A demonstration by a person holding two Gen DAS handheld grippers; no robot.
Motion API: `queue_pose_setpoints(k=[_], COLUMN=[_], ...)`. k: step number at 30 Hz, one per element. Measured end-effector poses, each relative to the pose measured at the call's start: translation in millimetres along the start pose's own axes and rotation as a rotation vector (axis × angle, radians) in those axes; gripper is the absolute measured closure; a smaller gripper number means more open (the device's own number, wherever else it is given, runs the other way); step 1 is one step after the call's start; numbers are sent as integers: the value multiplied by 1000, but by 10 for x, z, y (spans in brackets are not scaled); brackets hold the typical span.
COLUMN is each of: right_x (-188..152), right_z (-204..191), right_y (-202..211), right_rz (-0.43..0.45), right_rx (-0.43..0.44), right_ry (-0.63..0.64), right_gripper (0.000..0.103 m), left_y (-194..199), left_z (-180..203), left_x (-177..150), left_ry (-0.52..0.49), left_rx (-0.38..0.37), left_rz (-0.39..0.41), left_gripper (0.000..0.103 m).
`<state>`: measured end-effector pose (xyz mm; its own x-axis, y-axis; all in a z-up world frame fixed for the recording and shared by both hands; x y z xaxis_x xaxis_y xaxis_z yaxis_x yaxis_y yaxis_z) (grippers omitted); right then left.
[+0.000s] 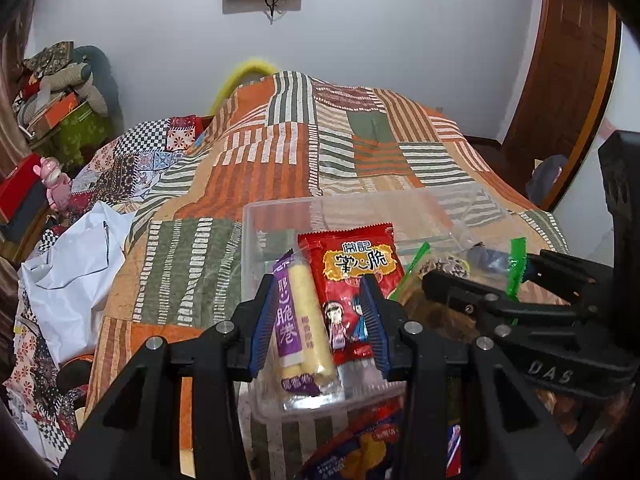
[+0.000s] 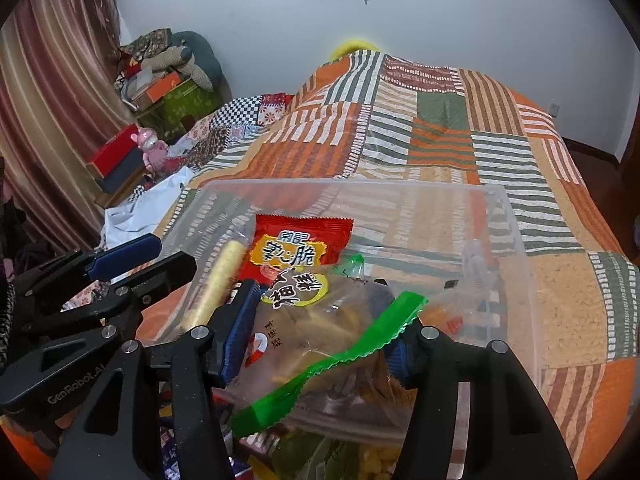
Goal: Organize snacks
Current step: 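Carry both snacks over the clear box and open both grippers to release, then move both grippers back over the remaining snack pile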
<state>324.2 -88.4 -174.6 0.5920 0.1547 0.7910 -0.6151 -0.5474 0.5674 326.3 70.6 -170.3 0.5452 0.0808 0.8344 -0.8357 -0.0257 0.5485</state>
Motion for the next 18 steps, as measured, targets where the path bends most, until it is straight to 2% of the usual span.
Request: queue_pose_setpoints(k=[6,10,18], right_x=[38,70,69], right_z=[-2,0,-118], right_y=[186,359,777], right_rz=[31,59,135], right_rx=[-8,-1,2], right_ry=[-6,-21,5], right_gripper=[46,44,38], left_y=[219,395,802], left_z=[24,26,31], left_x=[-5,-8,-71], left_ry=[-26,-19,-32], left_rx=[2,-10,-30], left_rz=[19,28,53], left_gripper=[61,54,53])
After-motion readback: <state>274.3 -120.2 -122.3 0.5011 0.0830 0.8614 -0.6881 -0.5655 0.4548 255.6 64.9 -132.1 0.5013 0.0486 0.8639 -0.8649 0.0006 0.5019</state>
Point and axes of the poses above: each gripper's, at about its wrist camera, not at the fingertips, and y roughly against the way its jaws point, z to its right, x to its top, the point moved 4 cm from there along -y, roughly the way its jaws point, and after that the axes turned 13 degrees about z, right-handed, at the moved point
